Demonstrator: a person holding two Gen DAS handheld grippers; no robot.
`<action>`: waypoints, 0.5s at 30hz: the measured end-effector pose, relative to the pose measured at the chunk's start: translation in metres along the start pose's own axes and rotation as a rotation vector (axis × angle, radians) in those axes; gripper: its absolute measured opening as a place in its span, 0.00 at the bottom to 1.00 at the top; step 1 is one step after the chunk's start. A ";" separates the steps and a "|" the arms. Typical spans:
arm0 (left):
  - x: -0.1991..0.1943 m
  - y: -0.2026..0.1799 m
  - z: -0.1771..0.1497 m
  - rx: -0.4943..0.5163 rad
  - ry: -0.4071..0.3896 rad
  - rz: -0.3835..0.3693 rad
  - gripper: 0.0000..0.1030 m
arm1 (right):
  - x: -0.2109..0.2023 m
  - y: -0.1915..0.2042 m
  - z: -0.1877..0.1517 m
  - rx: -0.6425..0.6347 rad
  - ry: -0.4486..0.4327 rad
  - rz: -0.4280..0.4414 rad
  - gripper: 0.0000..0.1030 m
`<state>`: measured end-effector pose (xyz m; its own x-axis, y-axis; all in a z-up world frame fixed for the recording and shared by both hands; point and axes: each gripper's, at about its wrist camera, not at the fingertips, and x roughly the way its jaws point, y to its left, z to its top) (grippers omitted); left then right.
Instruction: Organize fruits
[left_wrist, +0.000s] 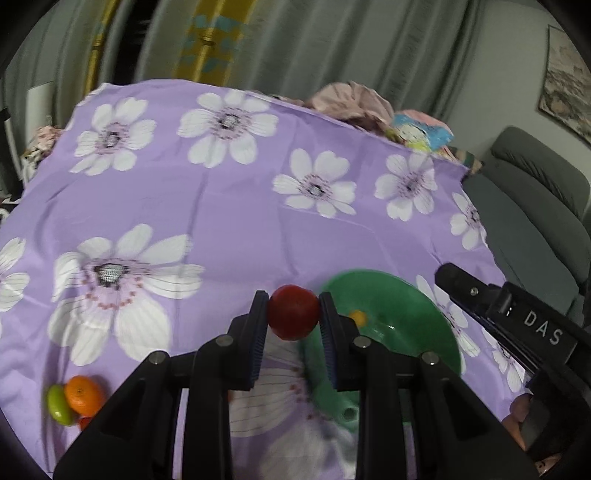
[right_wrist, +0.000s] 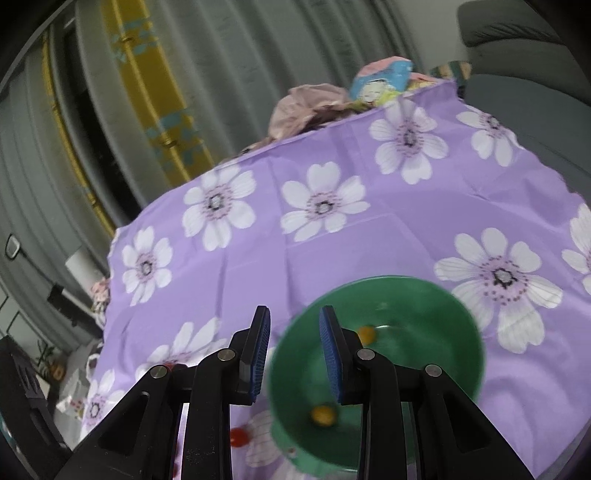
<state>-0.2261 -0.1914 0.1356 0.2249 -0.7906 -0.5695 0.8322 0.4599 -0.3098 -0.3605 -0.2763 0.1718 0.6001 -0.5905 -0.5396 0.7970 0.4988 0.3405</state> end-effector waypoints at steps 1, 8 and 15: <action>0.003 -0.005 -0.001 0.010 0.006 -0.009 0.26 | -0.001 -0.004 0.001 0.009 -0.001 0.003 0.30; 0.026 -0.031 -0.006 0.036 0.039 -0.039 0.26 | 0.001 -0.030 0.007 0.064 0.015 -0.045 0.30; 0.043 -0.054 -0.009 0.075 0.073 -0.057 0.26 | 0.006 -0.048 0.009 0.098 0.038 -0.075 0.30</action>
<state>-0.2660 -0.2462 0.1207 0.1412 -0.7816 -0.6076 0.8788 0.3816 -0.2866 -0.3946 -0.3095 0.1598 0.5369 -0.5985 -0.5946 0.8436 0.3883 0.3709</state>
